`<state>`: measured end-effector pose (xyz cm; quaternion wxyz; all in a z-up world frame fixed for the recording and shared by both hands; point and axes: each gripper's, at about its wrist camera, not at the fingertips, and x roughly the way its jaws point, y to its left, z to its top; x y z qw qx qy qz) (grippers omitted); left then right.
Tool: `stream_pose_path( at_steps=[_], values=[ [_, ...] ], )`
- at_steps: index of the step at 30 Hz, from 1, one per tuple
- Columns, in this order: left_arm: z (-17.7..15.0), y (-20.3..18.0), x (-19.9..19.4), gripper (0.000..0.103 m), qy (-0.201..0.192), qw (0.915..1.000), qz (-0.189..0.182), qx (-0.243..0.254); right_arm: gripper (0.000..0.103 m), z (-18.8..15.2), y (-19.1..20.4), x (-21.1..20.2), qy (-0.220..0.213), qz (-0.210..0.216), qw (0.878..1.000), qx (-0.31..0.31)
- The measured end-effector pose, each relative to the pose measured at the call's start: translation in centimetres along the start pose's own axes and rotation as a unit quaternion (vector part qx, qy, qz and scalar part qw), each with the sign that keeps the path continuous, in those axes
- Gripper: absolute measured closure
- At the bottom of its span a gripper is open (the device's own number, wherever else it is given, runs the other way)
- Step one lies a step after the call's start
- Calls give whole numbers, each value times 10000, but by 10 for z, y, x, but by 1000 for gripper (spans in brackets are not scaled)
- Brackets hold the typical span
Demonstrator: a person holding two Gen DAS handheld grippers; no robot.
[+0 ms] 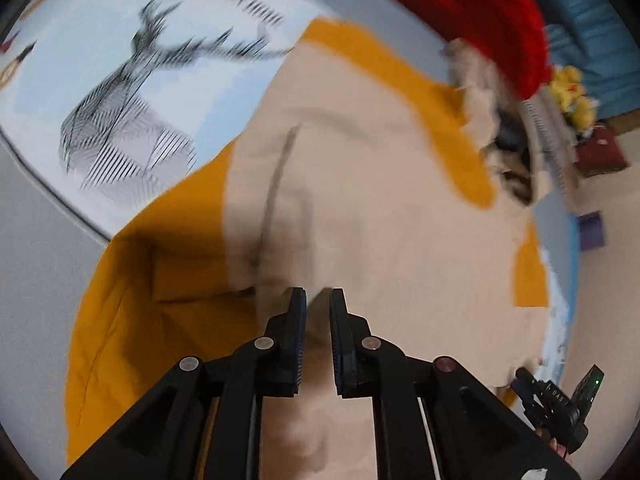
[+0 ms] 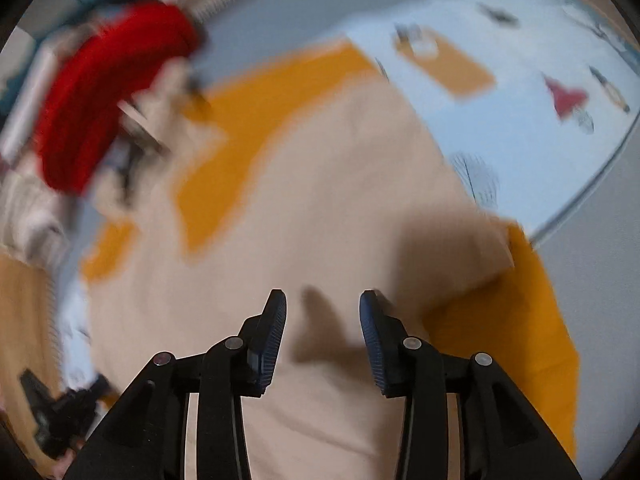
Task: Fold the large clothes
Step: 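Press the folded side flat with the right tool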
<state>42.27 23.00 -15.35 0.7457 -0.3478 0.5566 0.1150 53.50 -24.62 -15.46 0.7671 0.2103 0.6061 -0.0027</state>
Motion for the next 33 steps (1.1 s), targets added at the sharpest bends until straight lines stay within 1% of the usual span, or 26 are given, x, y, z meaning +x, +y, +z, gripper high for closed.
stream_pose_path(
  at_steps=[2, 3, 5, 7, 8, 9, 11, 12, 13, 15, 16, 17, 18, 19, 21, 22, 23, 27, 29, 32, 33],
  values=[
    [1, 1, -6, 93, -80, 9999, -15, -64, 63, 1, -8, 9, 177, -207, 9996, 52],
    [2, -2, -13, 93, -172, 9998, -74, 4, 63, 1, -10, 7, 173, -207, 9996, 130],
    [4, -9, -24, 92, -388, 9989, -111, 221, 63, 3, -6, -1, 30, -168, 9998, 113],
    [3, -15, -29, 85, -567, 9973, 99, 454, 63, 5, 5, -13, -254, -53, 9995, -172],
    [3, -15, -26, 84, -540, 9972, 192, 476, 63, 5, 7, -16, -312, -58, 9992, -259],
    [2, -10, -20, 84, -413, 9980, 281, 395, 63, 5, 9, -17, -338, -112, 9988, -328],
    [1, 2, -9, 84, -191, 9990, 377, 159, 63, 4, 4, -14, -200, -211, 9994, -204],
    [1, 6, -8, 84, -165, 9989, 421, 101, 63, 4, 0, -11, -115, -214, 9996, -122],
    [1, 7, -11, 84, -218, 9986, 478, 92, 63, 5, -1, -9, -73, -203, 9998, -51],
    [2, -1, -23, 84, -460, 9972, 533, 242, 63, 4, 0, -15, -224, -133, 9997, 14],
    [2, -7, -32, 84, -651, 9957, 538, 384, 63, 3, 1, -19, -324, -96, 9994, -10],
    [1, -15, -41, 84, -848, 9936, 505, 542, 63, 3, 4, -29, -517, -9, 9986, -82],
    [-1, -21, -49, 84, -1000, 9915, 478, 677, 63, 3, 8, -42, -805, 148, 9964, -204],
    [-3, -28, -54, 84, -1128, 9893, 473, 791, 63, 1, 14, -57, -1137, 255, 9924, -382],
    [-8, -39, -65, 84, -1370, 9844, 443, 1016, 63, -4, 25, -79, -1644, 255, 9833, -736],
    [-9, -42, -67, 84, -1440, 9826, 428, 1095, 63, -7, 31, -89, -1874, 226, 9773, -967],
    [-10, -44, -72, 84, -1518, 9803, 418, 1196, 63, -12, 34, -96, -1999, 181, 9726, -1171],
    [-23, -61, -80, 84, -1788, 9686, 492, 1655, 63, -24, 47, -110, -2284, -169, 9567, -1796],
    [-27, -69, -80, 84, -1839, 9651, 461, 1808, 63, -30, 53, -114, -2335, -290, 9503, -2040],
    [-37, -76, -87, 84, -1988, 9564, 404, 2100, 63, -36, 58, -119, -2266, -354, 9456, -2305],
    [-40, -79, -89, 84, -2051, 9514, 417, 2259, 63, -37, 60, -121, -2191, -367, 9441, -2434]
  ],
)
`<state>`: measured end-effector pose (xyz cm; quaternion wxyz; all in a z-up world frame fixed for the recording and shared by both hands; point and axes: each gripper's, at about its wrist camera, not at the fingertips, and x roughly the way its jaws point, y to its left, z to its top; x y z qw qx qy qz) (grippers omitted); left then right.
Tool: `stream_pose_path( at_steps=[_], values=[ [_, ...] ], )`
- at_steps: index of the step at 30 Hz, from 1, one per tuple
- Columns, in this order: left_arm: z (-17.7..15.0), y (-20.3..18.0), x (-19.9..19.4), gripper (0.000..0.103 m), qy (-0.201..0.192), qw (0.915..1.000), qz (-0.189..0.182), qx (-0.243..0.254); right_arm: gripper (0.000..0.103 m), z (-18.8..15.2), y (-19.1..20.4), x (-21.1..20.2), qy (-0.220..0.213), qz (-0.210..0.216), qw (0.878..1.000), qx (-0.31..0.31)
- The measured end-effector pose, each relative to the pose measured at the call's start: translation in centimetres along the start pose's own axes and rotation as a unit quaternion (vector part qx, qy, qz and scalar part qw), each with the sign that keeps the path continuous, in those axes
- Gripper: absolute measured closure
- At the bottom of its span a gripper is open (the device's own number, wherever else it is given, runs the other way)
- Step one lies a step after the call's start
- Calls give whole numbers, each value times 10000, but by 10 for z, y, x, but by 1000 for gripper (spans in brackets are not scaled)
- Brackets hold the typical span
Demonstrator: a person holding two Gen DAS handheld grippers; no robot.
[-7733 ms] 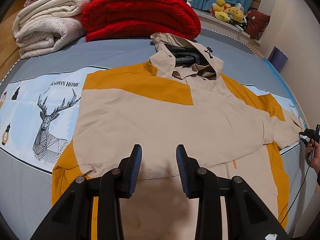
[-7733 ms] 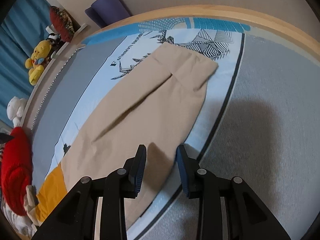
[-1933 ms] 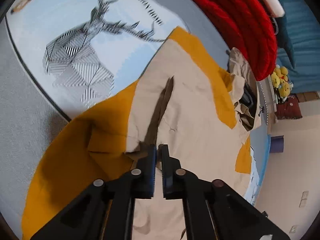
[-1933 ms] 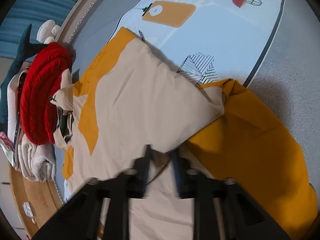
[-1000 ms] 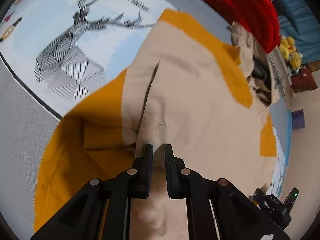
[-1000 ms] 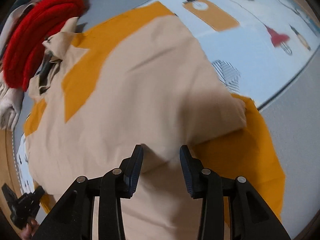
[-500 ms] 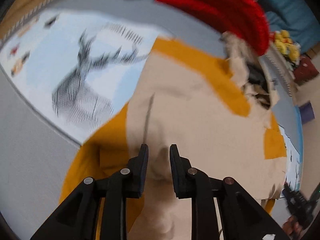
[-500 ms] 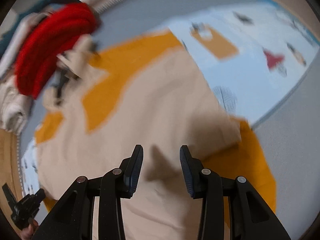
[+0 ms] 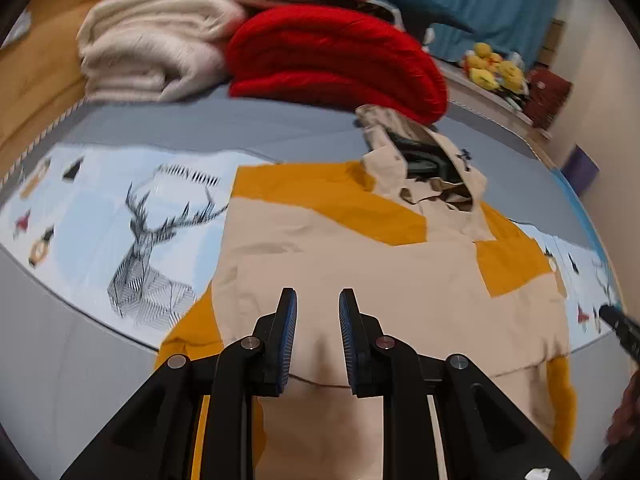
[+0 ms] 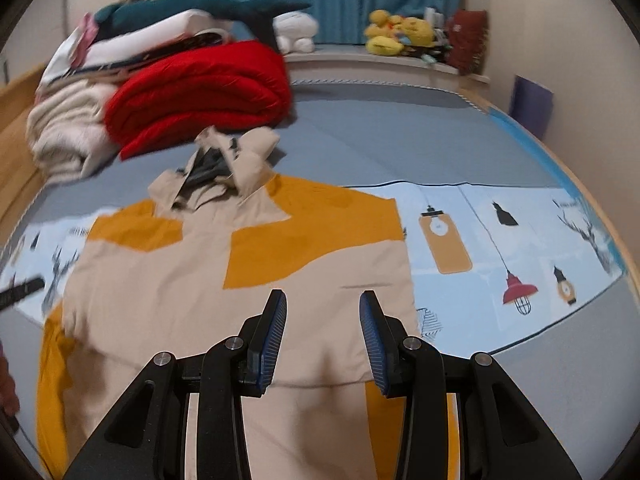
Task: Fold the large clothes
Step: 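Press the folded side flat with the right tool, then grasp the beige hood with the left tool and fold it over the body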
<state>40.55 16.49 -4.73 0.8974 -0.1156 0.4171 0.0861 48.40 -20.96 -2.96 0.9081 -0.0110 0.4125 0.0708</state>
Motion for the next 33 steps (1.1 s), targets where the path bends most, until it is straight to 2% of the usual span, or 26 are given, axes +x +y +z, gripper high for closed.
stream_pose_path(
  at_steps=[6, 11, 18, 22, 26, 27, 30, 33],
  values=[
    [3, -25, -12, 84, -332, 9971, -141, 673, 63, 10, -1, -9, -87, 25, 10000, -29],
    [51, -42, 20, 84, -329, 9969, -151, 694, 63, 24, -11, -11, -244, -8, 9996, 127],
    [156, -73, 113, 84, -336, 9971, -25, 678, 63, 28, -17, -1, -205, -146, 9997, -54],
    [198, -85, 174, 84, -74, 9980, 23, 621, 64, 29, -24, 12, -79, -212, 9997, 116],
    [232, -93, 231, 84, 359, 9989, -286, 131, 64, 29, -23, 20, -26, -248, 9996, 106],
    [240, -96, 245, 81, 439, 9986, -305, 47, 64, 29, -22, 22, -13, -249, 9996, 107],
    [256, -98, 279, 64, 590, 9978, -213, -202, 64, 26, -24, 28, 82, -181, 9995, 242],
    [263, -96, 314, 64, 775, 9960, -93, -429, 64, 22, -23, 36, 206, -225, 9993, 228]
  ],
)
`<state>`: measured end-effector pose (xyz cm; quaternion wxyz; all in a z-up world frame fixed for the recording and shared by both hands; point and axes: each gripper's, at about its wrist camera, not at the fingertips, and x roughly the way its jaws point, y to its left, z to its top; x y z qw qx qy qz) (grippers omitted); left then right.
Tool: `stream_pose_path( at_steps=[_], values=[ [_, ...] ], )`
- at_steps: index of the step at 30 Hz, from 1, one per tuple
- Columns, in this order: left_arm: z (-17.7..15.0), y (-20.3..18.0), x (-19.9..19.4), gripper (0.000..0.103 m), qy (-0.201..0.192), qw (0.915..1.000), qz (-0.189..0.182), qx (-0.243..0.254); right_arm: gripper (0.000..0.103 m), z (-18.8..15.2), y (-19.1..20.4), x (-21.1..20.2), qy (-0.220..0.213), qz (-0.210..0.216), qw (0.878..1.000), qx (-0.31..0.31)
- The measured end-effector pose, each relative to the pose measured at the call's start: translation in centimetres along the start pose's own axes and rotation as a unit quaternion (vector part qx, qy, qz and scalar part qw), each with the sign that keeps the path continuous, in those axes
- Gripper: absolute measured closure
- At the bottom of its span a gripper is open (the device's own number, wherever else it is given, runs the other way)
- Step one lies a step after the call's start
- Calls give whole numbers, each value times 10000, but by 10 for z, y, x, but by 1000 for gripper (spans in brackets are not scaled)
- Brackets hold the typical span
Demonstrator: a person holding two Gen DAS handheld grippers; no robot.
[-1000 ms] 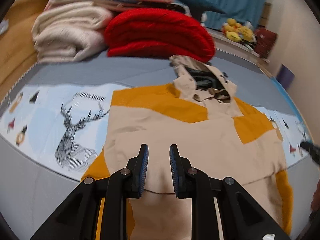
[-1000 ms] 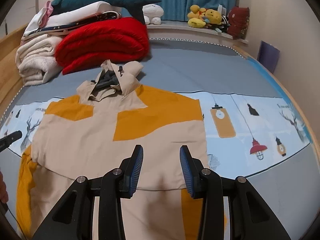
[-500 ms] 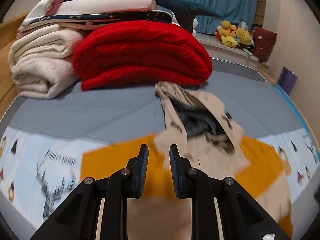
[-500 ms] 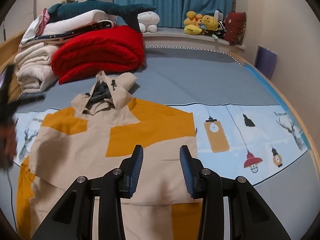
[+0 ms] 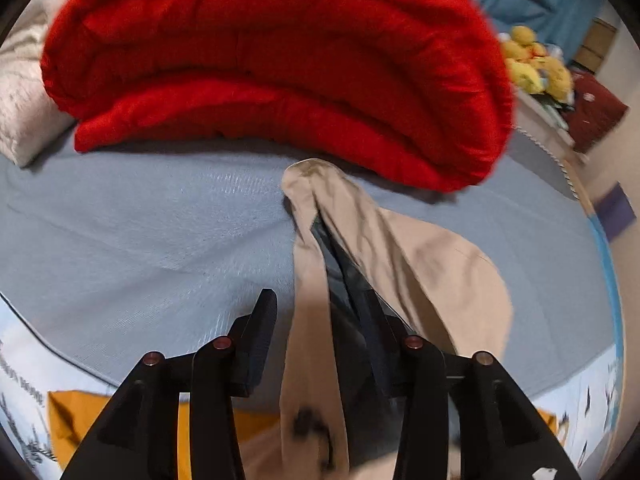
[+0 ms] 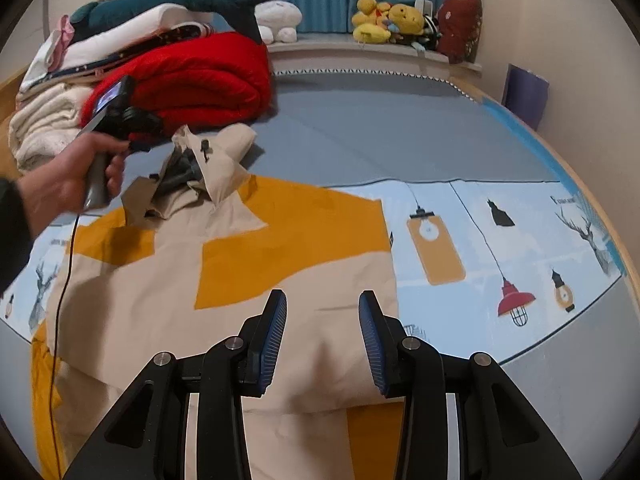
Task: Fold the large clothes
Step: 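Grasp the beige hood with the left tool and fold it over the body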
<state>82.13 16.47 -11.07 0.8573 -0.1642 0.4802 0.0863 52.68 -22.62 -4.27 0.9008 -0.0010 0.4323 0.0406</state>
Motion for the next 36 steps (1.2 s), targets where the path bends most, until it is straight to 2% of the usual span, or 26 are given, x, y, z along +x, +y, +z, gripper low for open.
stream_pose_path(
  at_steps=[5, 9, 10, 13, 16, 18, 21, 23, 25, 27, 30, 33, 36],
  values=[
    [9, 2, 35, 67, 293, 9995, 93, -80, 64, -3, -1, 4, 69, -11, 10000, -51],
    [11, -5, 50, 96, 573, 9977, 241, 256, 64, -5, -7, 8, 204, 0, 9998, 73],
    [11, -8, 46, 98, 506, 9974, 313, 417, 64, -4, -9, 9, 215, 3, 9997, 91],
    [8, -13, 16, 100, 224, 9974, 253, 638, 64, -2, -11, 6, 201, 20, 9997, 148],
    [-2, -20, -38, 100, -181, 9958, -25, 899, 64, 1, -15, -1, 118, 56, 9996, 258],
    [-20, -30, -85, 101, -508, 9908, -185, 1237, 64, 4, -14, -6, 54, 111, 9996, 265],
    [-68, -41, -157, 100, -883, 9806, -347, 1714, 64, 7, -15, -19, -75, 177, 9993, 317],
    [-114, -50, -204, 100, -1098, 9697, -459, 2132, 64, 9, -17, -26, -144, 240, 9988, 395],
    [-158, -51, -235, 100, -1210, 9625, -405, 2396, 64, 10, -19, -35, -225, 345, 9977, 529],
    [-207, -40, -257, 100, -1044, 9659, -555, 2305, 64, 10, -19, -43, -297, 455, 9966, 619],
    [-280, -2, -283, 97, -764, 9791, -681, 1758, 64, 9, -17, -54, -421, 538, 9954, 672],
    [-318, 34, -294, 93, -559, 9903, -697, 1063, 64, 6, -14, -64, -531, 608, 9941, 726],
    [-340, 59, -300, 93, -607, 9935, -565, 776, 64, 3, -7, -69, -603, 738, 9926, 753]
  ],
)
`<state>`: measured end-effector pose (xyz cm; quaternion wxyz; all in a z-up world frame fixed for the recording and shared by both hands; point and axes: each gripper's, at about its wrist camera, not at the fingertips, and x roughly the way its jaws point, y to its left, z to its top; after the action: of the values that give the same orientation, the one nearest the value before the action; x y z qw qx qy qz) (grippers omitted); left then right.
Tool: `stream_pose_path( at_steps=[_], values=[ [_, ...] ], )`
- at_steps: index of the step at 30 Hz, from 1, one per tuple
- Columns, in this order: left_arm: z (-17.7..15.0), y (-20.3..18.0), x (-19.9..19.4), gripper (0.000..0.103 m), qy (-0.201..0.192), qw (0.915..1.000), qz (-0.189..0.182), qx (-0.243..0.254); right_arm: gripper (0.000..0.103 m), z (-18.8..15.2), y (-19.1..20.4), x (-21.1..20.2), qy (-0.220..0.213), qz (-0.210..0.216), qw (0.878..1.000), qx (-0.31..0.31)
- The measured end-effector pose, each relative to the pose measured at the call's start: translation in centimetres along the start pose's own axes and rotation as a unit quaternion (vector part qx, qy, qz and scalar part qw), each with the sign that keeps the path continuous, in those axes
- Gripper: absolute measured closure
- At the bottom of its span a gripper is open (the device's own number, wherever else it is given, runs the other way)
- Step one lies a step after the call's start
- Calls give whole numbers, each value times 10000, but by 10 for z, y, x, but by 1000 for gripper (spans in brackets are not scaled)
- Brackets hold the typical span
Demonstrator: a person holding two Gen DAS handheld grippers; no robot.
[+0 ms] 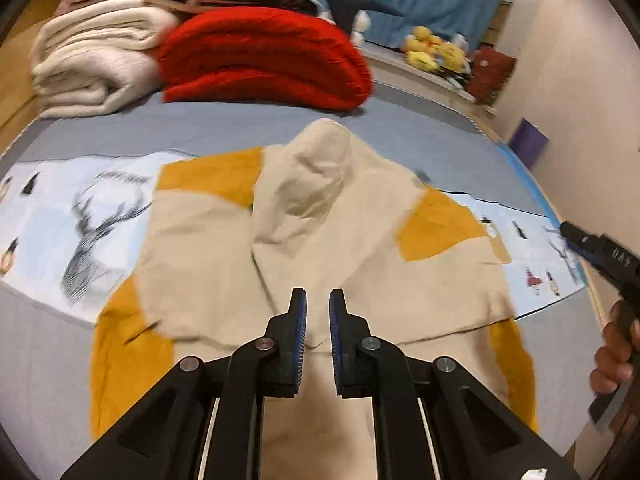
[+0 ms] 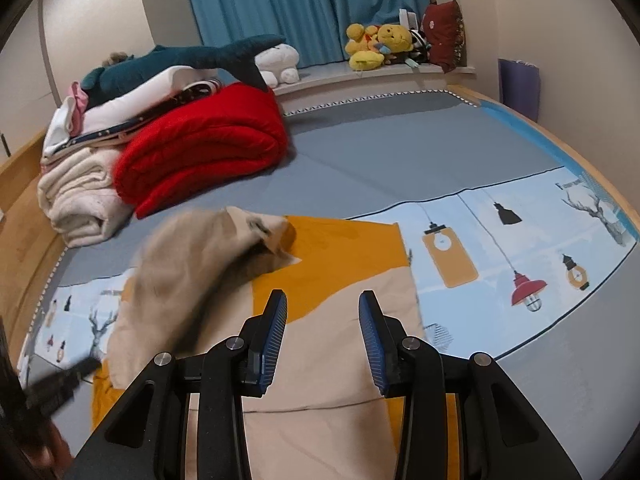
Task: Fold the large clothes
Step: 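Grasp the beige hood with the left tool and fold it over the body, then open the left tool and smooth the folded hood flat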
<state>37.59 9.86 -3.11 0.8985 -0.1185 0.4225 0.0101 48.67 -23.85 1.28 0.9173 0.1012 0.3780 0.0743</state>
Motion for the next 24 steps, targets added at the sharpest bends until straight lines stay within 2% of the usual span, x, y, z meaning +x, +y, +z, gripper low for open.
stream_pose_path(
  at_steps=[2, 5, 7, 9, 11, 13, 18, 21, 23, 24],
  values=[
    [-2, 6, 4, 88, -87, 9999, 114, -3, 64, -2, 5, 1, 4, 76, 10000, -2],
    [9, 20, 29, 78, 79, 9998, 69, -189, 64, -7, 15, 6, 70, 249, 9997, -48],
    [14, 37, 49, 65, 259, 9983, 72, -519, 64, -9, 23, 13, 166, 397, 9991, -45],
    [13, 56, 67, 65, 473, 9928, -132, -1091, 64, -12, 27, 19, 252, 516, 9983, -41],
    [11, 70, 82, 65, 641, 9836, -417, -1634, 64, -15, 32, 26, 342, 606, 9976, -32],
    [12, 73, 92, 65, 708, 9793, -537, -1818, 64, -18, 38, 36, 485, 688, 9964, -63],
    [11, 74, 112, 65, 786, 9749, -561, -2005, 64, -23, 48, 53, 678, 850, 9939, -208],
    [9, 71, 121, 68, 825, 9753, -555, -1974, 64, -27, 53, 64, 826, 980, 9913, -310],
    [9, 71, 122, 82, 774, 9760, -578, -1953, 64, -29, 54, 70, 931, 1078, 9895, -249],
    [10, 71, 121, 96, 747, 9759, -667, -1937, 64, -29, 53, 73, 965, 1112, 9889, -200]
  ],
)
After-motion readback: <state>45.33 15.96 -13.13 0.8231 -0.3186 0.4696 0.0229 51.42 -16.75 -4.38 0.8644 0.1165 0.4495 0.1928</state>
